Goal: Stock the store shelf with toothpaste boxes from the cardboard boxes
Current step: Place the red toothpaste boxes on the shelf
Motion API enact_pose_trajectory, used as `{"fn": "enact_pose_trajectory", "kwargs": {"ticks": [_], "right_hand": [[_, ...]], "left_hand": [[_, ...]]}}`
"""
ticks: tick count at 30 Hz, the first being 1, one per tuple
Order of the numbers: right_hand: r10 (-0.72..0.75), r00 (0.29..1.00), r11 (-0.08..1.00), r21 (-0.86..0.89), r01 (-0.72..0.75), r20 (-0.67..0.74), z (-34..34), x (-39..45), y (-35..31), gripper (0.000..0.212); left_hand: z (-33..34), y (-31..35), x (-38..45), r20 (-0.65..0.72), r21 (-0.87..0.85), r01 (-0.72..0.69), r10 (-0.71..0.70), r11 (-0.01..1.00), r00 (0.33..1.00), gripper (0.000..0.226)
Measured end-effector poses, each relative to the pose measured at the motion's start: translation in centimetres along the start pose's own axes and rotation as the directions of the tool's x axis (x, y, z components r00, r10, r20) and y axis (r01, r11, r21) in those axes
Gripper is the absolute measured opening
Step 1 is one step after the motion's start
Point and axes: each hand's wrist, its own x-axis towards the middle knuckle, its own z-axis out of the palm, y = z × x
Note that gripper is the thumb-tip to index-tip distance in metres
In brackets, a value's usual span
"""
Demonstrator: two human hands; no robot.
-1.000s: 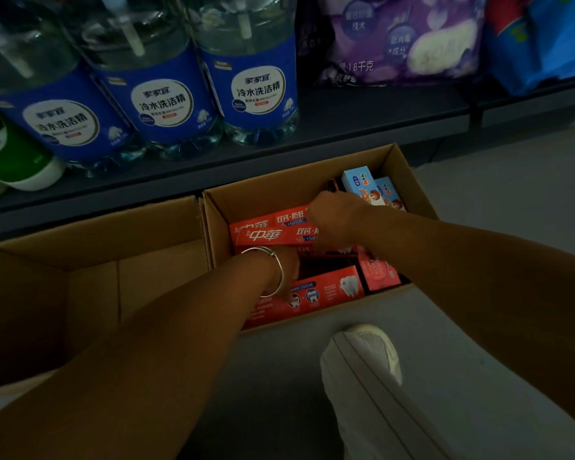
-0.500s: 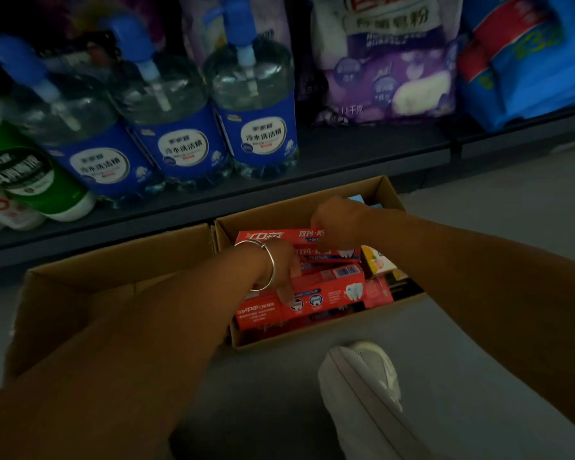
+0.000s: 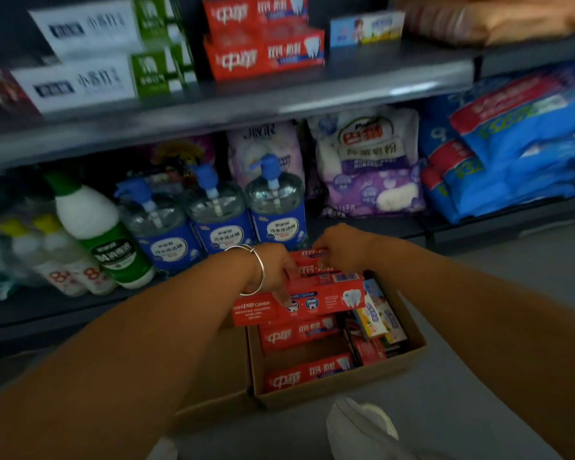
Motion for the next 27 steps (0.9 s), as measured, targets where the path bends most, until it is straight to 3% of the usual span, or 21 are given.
{"fn": "enact_pose_trajectory", "kwargs": {"ticks": [12, 17, 27], "right_hand": [[0.001, 0.970, 1.000, 0.003, 0.000, -0.243, -9.2, -6.1, -3.7, 0.030], [-0.008, 0.948, 0.992, 0.114, 0.046, -0.317, -13.2, -8.5, -4.7, 0.033], [0.008, 0.926, 0.986, 0.159, 0.056, -0.378, -18.1, -9.2, -5.8, 0.034]], "left_hand": [[-7.8, 2.7, -8.6, -0.196, 0.018, -0.028, 0.031, 0.999, 0.980, 0.047], [-10.5, 2.8, -11.3, -0.290, -0.014, -0.033, 0.028, 0.999, 0.957, 0.043], [-14.7, 3.4, -12.9, -0.424, -0.011, -0.046, 0.037, 0.999, 0.905, 0.043]]}}
